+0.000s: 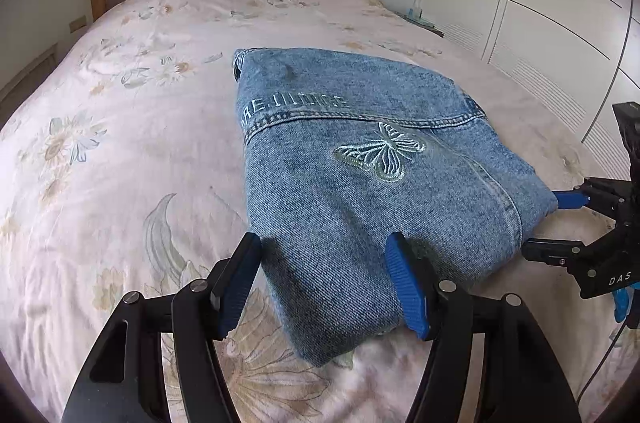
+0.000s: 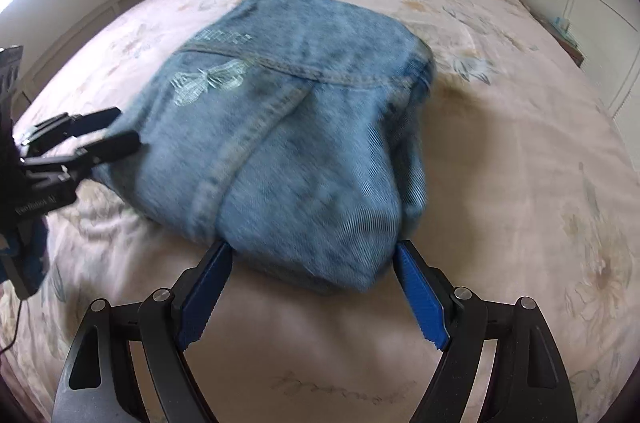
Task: Fold large clothes
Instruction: 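Withdraw both tools from the denim bundle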
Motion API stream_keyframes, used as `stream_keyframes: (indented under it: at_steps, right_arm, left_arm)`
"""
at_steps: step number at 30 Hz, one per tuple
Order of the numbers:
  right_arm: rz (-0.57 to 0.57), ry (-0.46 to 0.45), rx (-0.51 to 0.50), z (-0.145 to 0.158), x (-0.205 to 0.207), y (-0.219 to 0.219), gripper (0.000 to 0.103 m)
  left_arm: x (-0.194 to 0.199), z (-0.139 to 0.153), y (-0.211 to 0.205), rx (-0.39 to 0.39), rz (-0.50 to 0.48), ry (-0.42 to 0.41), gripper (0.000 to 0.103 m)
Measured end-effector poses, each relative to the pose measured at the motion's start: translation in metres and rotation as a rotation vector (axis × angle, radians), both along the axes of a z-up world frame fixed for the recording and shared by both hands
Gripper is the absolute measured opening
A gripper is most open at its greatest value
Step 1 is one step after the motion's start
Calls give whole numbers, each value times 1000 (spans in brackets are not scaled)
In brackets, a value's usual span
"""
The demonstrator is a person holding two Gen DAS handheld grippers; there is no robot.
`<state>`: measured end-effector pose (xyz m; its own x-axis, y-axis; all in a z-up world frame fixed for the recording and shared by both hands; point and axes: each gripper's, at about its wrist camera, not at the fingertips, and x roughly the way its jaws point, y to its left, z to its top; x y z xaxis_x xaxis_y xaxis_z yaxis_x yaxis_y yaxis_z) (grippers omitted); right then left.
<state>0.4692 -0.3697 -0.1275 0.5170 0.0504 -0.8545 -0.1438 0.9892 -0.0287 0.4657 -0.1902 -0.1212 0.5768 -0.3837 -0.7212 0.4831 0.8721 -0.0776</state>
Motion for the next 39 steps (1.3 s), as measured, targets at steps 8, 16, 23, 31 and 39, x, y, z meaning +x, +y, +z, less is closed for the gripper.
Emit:
stream_keyframes:
  at_steps: [8, 16, 23, 31, 39]
  right_arm:
    - [-34, -6, 2, 6, -19, -16, 83]
    - [-40, -60, 11, 30, -25, -16, 83]
    - [-55, -92, 32, 42, -25, -16, 83]
    - [-84, -132, 84, 50, -19, -20, 84]
    - [-106, -124, 135, 47, 2, -26, 84]
  left_arm:
    - [-6, 4, 0, 16, -4, -2, 59]
    - [-16, 10, 0, 50, -17, -27, 59]
    - [-26, 16, 0, 85, -10, -82, 61]
    - [-21, 22, 11, 50, 16, -98, 73]
    - [-7, 19, 18, 20, 34, -82, 74]
